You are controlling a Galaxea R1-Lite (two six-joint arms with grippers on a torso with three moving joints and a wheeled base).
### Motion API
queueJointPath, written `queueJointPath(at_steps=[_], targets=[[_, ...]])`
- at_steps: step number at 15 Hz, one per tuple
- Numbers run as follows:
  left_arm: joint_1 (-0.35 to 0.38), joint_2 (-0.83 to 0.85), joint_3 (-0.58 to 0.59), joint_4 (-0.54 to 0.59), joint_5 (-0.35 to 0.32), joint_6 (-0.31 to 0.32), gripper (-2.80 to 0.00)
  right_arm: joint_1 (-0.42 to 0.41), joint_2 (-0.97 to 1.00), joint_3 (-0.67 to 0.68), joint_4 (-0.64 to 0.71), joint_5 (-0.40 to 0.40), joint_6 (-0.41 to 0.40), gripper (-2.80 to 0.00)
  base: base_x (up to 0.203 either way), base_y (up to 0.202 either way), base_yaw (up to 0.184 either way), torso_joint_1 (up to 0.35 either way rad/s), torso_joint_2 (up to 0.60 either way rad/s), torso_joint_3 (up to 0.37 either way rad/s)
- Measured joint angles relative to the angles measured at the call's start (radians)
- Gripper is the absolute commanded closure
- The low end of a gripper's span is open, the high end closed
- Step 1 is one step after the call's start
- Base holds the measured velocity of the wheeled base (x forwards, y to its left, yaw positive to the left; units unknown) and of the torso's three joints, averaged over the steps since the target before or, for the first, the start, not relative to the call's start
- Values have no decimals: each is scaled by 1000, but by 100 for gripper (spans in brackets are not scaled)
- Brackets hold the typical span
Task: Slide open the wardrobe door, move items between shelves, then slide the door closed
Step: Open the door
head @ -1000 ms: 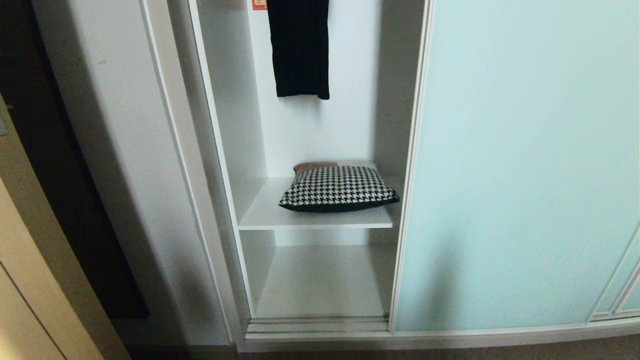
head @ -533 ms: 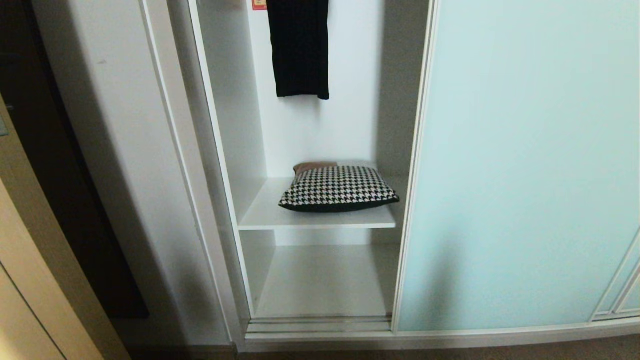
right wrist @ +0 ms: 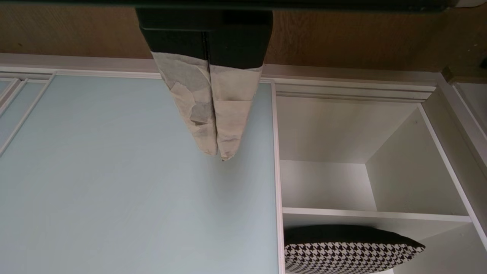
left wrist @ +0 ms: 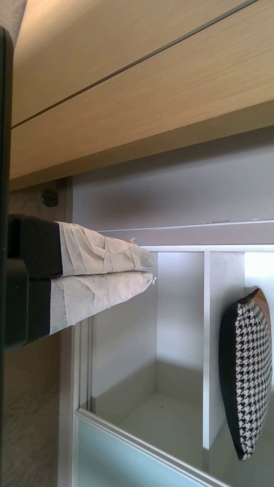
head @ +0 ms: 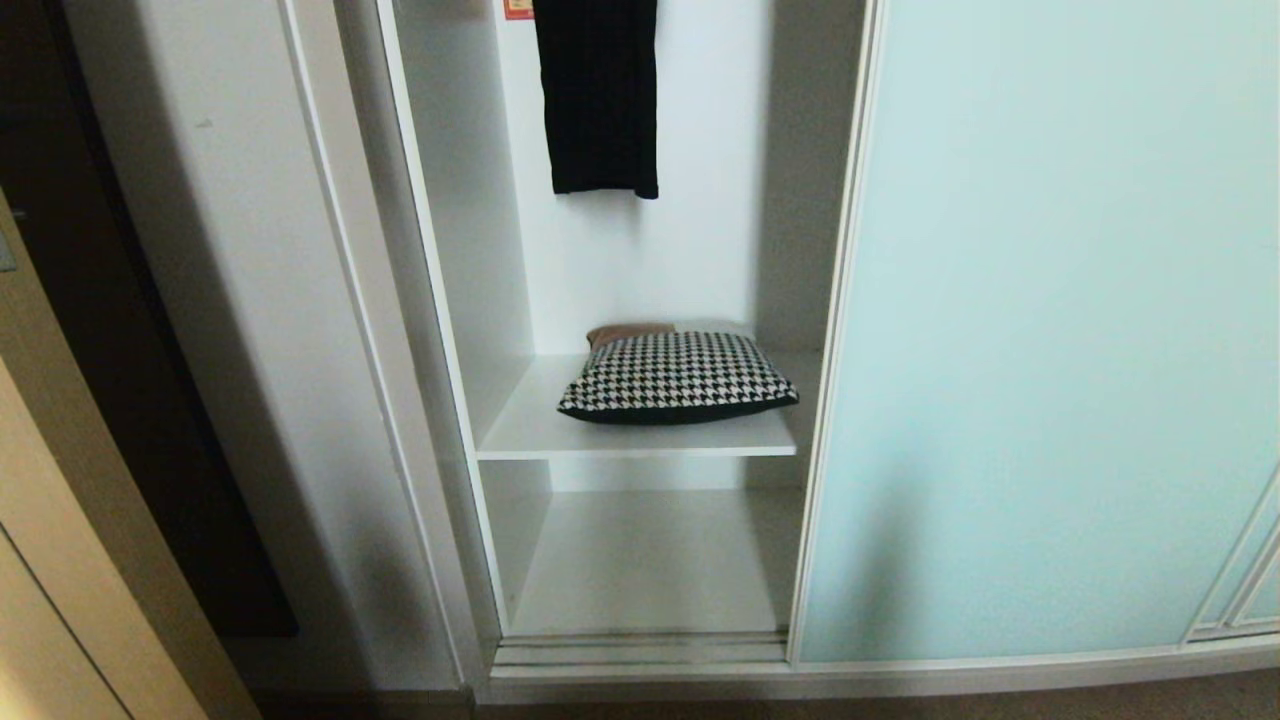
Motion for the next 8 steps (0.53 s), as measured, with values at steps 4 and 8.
queueJointPath(at_steps=[4,8], targets=[[0,0,0,-1,0,-1,0,0,0,0,0,0,0,0,0,0,0,0,0,0],[0,0,2,-7,-1,0,0,0,0,0,0,0,0,0,0,0,0,0,0,0]])
